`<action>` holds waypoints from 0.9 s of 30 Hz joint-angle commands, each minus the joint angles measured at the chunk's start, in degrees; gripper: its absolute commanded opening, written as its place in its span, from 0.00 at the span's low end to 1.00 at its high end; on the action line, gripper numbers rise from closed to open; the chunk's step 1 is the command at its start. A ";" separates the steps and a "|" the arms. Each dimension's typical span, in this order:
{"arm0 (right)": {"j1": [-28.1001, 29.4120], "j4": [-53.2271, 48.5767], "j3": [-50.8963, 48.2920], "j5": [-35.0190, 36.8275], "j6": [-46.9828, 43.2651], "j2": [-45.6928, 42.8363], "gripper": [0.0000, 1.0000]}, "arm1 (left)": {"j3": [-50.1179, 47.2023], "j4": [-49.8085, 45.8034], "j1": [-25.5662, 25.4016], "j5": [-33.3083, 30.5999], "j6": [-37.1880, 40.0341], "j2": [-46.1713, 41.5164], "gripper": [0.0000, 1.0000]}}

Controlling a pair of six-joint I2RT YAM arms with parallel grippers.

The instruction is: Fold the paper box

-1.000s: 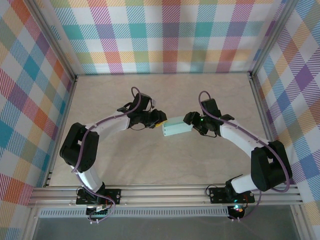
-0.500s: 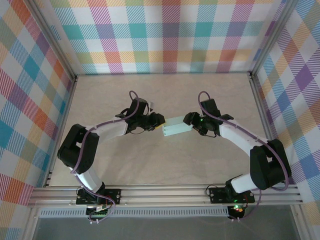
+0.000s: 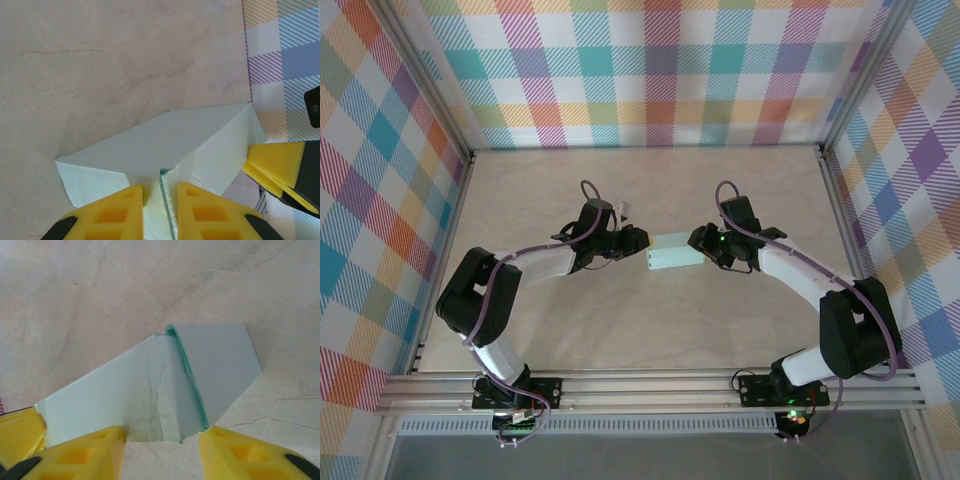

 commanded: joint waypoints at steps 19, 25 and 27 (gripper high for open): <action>-8.84 3.14 0.95 -9.50 -4.38 -2.16 0.60 | -0.11 -21.44 -0.44 -6.65 5.73 7.53 0.20; -9.29 4.01 -0.78 -12.08 -4.78 0.11 0.38 | 0.19 -21.68 -0.46 -6.50 5.68 7.52 0.21; -9.53 4.32 -2.00 -12.34 -4.93 0.62 0.34 | 0.21 -21.93 -0.46 -6.47 5.74 7.67 0.21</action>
